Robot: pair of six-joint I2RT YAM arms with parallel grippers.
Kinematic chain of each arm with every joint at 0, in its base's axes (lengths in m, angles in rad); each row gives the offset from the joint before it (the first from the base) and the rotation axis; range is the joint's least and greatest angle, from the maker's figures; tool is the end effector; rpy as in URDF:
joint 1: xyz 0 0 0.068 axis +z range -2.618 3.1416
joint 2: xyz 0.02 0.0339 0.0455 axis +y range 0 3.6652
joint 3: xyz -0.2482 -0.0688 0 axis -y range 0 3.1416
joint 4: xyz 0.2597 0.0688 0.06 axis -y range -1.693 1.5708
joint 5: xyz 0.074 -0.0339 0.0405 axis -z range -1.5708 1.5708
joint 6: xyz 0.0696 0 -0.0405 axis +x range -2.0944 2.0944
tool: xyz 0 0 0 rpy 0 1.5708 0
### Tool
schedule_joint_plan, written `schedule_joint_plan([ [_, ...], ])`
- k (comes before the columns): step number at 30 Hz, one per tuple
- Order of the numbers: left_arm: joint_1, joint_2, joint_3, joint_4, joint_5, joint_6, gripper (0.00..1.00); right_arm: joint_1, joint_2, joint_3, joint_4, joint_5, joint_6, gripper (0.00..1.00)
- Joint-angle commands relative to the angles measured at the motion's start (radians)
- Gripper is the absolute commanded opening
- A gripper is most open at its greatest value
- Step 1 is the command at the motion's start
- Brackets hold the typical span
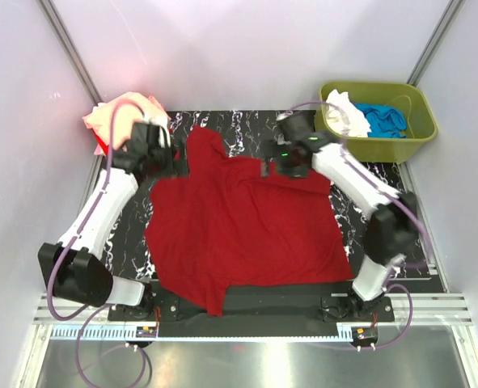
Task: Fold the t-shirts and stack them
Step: Flatten the tshirt out
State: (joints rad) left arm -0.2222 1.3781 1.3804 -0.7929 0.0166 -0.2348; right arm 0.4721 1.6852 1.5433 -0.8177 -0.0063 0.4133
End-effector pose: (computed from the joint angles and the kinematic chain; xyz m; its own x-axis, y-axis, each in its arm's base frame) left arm 0.3246 -0.0745 0.3156 -0.7282 -0.0740 -0.6814 0.0641 0.9825 -0.1751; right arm 0.3528 0.1806 0.2651 -0.8519 0.0160 -0.5235 -0.1265 0.9637 0.2352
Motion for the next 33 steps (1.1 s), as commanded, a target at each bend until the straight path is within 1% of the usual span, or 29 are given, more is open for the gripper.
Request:
schedule_joint_plan([
  [1,0.000,-0.013,-0.211,0.090,0.025,-0.087,0.96,0.088,0.179,0.193,0.005,-0.066,-0.074,0.94],
  [2,0.000,-0.030,-0.240,0.092,0.029,-0.092,0.94,0.097,0.224,0.296,-0.001,-0.064,-0.099,0.92],
  [3,0.000,-0.066,-0.280,0.075,0.026,-0.095,0.91,0.103,0.270,0.351,-0.006,-0.069,-0.108,0.91],
  [4,0.000,-0.091,-0.299,0.064,0.023,-0.098,0.90,0.108,0.363,0.407,-0.017,-0.069,-0.113,0.89],
  [5,0.000,-0.121,-0.316,0.054,0.019,-0.101,0.89,0.111,0.411,0.466,-0.017,-0.072,-0.122,0.87],
  [6,0.000,-0.198,-0.348,0.041,0.004,-0.112,0.88,0.109,0.459,0.576,-0.012,-0.084,-0.128,0.85],
  [7,0.000,-0.242,-0.366,0.044,0.009,-0.133,0.87,0.108,0.547,0.622,0.026,-0.122,-0.131,0.83],
  [8,0.000,-0.292,-0.385,0.050,0.029,-0.141,0.87,0.108,0.591,0.715,0.043,-0.136,-0.123,0.80],
  [9,0.000,-0.385,-0.411,0.057,0.052,-0.143,0.88,0.109,0.637,0.766,0.058,-0.150,-0.116,0.71],
  [10,0.000,-0.431,-0.422,0.058,0.057,-0.135,0.88,0.109,0.727,0.825,0.075,-0.185,-0.107,0.69],
  [11,0.000,-0.476,-0.431,0.055,0.057,-0.123,0.89,0.109,0.779,0.965,0.072,-0.190,-0.085,0.67],
  [12,0.000,-0.555,-0.458,0.057,0.045,-0.107,0.89,0.109,0.829,1.039,0.065,-0.187,-0.071,0.65],
  [13,0.000,-0.595,-0.478,0.060,0.031,-0.085,0.90,0.109,0.916,1.102,0.066,-0.178,-0.062,0.64],
  [14,0.000,-0.632,-0.501,0.075,0.013,-0.086,0.91,0.109,0.947,1.171,0.084,-0.176,-0.050,0.64],
  [15,0.000,-0.695,-0.530,0.081,-0.010,-0.095,0.91,0.109,0.968,1.173,0.113,-0.175,-0.047,0.64],
  [16,0.000,-0.720,-0.526,0.080,0.000,-0.090,0.91,0.111,0.985,1.157,0.188,-0.164,-0.047,0.63],
  [17,0.000,-0.741,-0.521,0.084,0.009,-0.087,0.91,0.111,0.987,1.106,0.227,-0.147,-0.047,0.63],
  [19,0.000,-0.801,-0.538,0.106,-0.004,-0.092,0.91,0.111,1.008,1.080,0.297,-0.098,-0.048,0.60],
  [23,0.000,-0.849,-0.549,0.133,0.012,-0.078,0.91,0.111,1.091,1.170,0.305,-0.060,-0.073,0.61],
  [27,0.000,-0.837,-0.547,0.129,0.026,-0.075,0.89,0.111,1.110,1.140,0.356,-0.012,-0.077,0.59],
  [29,0.001,-0.837,-0.546,0.130,0.029,-0.074,0.89,0.111,1.113,1.127,0.367,-0.001,-0.083,0.54],
  [32,0.000,-0.840,-0.547,0.132,0.031,-0.072,0.89,0.111,1.128,1.134,0.370,0.002,-0.082,0.51],
  [33,0.000,-0.847,-0.549,0.133,0.034,-0.072,0.88,0.108,1.130,1.132,0.367,0.002,-0.080,0.48],
])
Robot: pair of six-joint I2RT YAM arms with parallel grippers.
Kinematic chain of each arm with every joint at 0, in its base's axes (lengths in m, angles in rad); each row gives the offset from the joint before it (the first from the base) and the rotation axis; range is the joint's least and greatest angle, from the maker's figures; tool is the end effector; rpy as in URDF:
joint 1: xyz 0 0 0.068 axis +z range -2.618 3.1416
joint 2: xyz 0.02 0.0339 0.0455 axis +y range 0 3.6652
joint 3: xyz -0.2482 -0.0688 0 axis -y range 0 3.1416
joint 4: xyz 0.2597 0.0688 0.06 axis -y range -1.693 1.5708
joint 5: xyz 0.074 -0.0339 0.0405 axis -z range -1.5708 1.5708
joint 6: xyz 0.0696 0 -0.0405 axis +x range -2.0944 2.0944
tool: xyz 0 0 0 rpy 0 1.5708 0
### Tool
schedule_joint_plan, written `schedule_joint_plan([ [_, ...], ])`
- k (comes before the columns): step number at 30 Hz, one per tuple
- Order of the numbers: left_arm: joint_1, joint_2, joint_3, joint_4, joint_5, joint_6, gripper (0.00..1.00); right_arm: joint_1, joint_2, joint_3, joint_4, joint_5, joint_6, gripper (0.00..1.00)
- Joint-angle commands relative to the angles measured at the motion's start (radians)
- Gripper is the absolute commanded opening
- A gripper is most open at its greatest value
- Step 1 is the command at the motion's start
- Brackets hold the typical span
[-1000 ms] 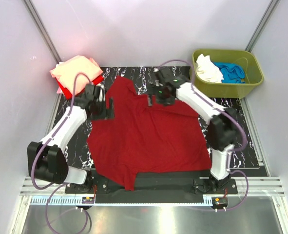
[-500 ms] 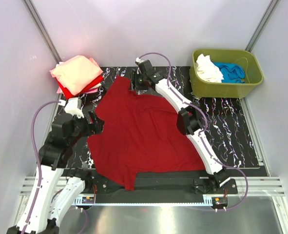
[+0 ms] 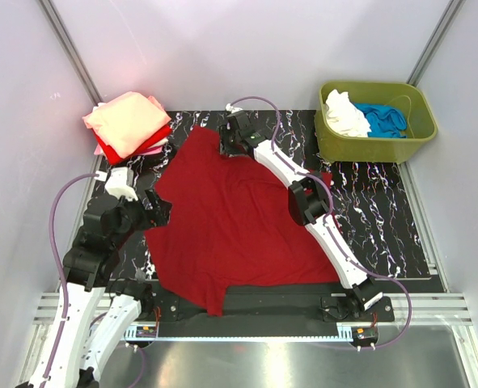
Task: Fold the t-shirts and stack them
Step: Flatten the tshirt out
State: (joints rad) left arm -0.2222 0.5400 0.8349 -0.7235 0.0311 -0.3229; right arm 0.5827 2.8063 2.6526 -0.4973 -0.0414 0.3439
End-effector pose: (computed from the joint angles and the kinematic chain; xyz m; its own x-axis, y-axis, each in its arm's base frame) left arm 0.1641 -0.0393 0.3143 -0.4631 -0.2205 -0.8584 0.1064 0.9477 -0.3009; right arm 0.5281 0.3515 0.1277 -0.6710 -0.0388 -0.7404 -0.3729 0.8808 0.2918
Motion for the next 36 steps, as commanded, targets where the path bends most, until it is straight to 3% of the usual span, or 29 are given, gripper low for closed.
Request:
schedule_joint_plan([
  [1,0.000,-0.009,-0.005,0.065,0.021,0.016,0.88,-0.001,0.002,0.015,0.052,0.037,-0.010,0.46],
  [4,0.000,-0.011,-0.005,0.065,0.021,0.018,0.88,-0.003,-0.010,-0.010,0.063,0.037,-0.011,0.36],
  [12,0.001,-0.009,-0.005,0.065,0.012,0.018,0.88,-0.006,-0.019,-0.045,0.029,0.011,-0.023,0.33],
  [14,0.001,-0.008,-0.007,0.065,0.012,0.019,0.88,-0.006,-0.040,-0.089,0.045,0.000,-0.016,0.25],
  [17,0.004,-0.005,-0.005,0.065,0.012,0.019,0.88,-0.004,-0.065,-0.132,0.075,0.000,-0.003,0.22],
  [22,0.006,-0.003,-0.007,0.067,0.013,0.021,0.88,-0.015,-0.082,-0.164,0.117,0.008,0.026,0.02],
  [24,0.006,0.002,-0.007,0.067,0.015,0.022,0.88,-0.053,-0.097,-0.224,0.193,-0.090,0.101,0.00],
  [27,0.006,0.008,-0.008,0.065,0.015,0.022,0.88,-0.159,-0.131,-0.400,0.418,-0.332,0.353,0.00],
  [28,0.006,0.009,-0.008,0.065,0.016,0.022,0.88,-0.187,-0.116,-0.443,0.650,-0.497,0.450,0.00],
  [29,0.006,0.012,-0.008,0.067,0.016,0.024,0.88,-0.216,-0.098,-0.491,0.751,-0.559,0.633,0.00],
  [30,0.006,0.014,-0.010,0.067,0.016,0.024,0.88,-0.253,-0.076,-0.497,0.907,-0.648,0.711,0.00],
  [33,0.006,0.018,-0.011,0.068,0.015,0.024,0.88,-0.279,-0.021,-0.471,0.968,-0.719,0.804,0.01],
  [34,0.006,0.020,-0.008,0.067,0.015,0.024,0.88,-0.279,-0.027,-0.468,0.955,-0.716,0.790,0.04],
  [36,0.007,0.026,-0.008,0.068,0.015,0.024,0.88,-0.274,-0.039,-0.476,0.936,-0.715,0.748,0.44],
])
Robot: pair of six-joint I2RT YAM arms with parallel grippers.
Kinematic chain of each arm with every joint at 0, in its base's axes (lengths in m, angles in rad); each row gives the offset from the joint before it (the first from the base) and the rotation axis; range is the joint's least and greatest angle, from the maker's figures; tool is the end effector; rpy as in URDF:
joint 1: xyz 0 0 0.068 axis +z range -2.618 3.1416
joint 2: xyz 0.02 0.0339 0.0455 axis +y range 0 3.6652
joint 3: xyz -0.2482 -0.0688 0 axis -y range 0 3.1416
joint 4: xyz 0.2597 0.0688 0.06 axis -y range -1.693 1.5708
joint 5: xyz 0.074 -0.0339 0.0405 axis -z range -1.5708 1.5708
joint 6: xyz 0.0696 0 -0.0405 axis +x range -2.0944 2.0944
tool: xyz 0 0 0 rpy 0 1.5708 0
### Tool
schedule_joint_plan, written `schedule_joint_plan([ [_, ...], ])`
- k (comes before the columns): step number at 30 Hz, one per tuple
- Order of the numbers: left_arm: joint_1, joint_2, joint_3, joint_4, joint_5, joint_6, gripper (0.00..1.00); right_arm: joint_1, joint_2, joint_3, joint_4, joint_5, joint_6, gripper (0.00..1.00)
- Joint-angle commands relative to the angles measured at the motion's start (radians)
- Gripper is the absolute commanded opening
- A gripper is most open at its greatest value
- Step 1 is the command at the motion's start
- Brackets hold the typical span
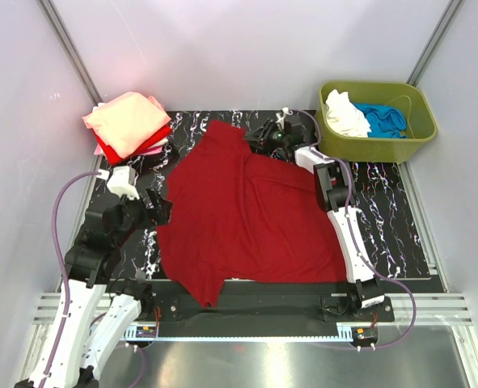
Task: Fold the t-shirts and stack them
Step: Flatten the tshirt out
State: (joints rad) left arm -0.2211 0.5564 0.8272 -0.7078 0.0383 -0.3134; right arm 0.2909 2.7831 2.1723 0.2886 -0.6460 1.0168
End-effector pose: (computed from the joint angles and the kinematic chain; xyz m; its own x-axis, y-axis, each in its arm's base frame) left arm 0.1687 -0.0406 0.3111 -0.4708 -0.2099 -0.8569 0.1134 0.9488 -0.2947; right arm 0.5843 0.2187 0.0598 -0.8196 0.4635 -0.3369 -0.1503 0.3935 0.9070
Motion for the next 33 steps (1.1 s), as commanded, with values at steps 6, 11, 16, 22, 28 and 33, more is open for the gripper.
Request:
schedule_joint_plan([
  [6,0.006,0.014,-0.002,0.051,0.008,0.016,0.88,0.016,-0.069,-0.046,0.146,-0.100,0.062,0.91],
  [11,0.006,0.023,-0.002,0.050,-0.005,0.014,0.88,0.016,-0.203,-0.068,-0.072,-0.014,-0.140,0.93],
  [16,0.006,0.056,-0.002,0.044,-0.029,0.007,0.87,0.007,-0.431,-0.037,-0.693,0.475,-0.406,1.00],
  [22,0.003,0.314,0.042,0.048,-0.121,-0.029,0.87,0.001,-0.752,-0.352,-0.854,0.681,-0.529,0.99],
  [28,-0.011,0.714,0.179,0.201,-0.143,-0.096,0.84,0.002,-0.916,-0.564,-0.990,0.758,-0.596,0.98],
  [33,-0.014,1.032,0.351,0.235,-0.094,-0.130,0.80,0.001,-0.921,-0.661,-1.009,0.744,-0.604,0.90],
])
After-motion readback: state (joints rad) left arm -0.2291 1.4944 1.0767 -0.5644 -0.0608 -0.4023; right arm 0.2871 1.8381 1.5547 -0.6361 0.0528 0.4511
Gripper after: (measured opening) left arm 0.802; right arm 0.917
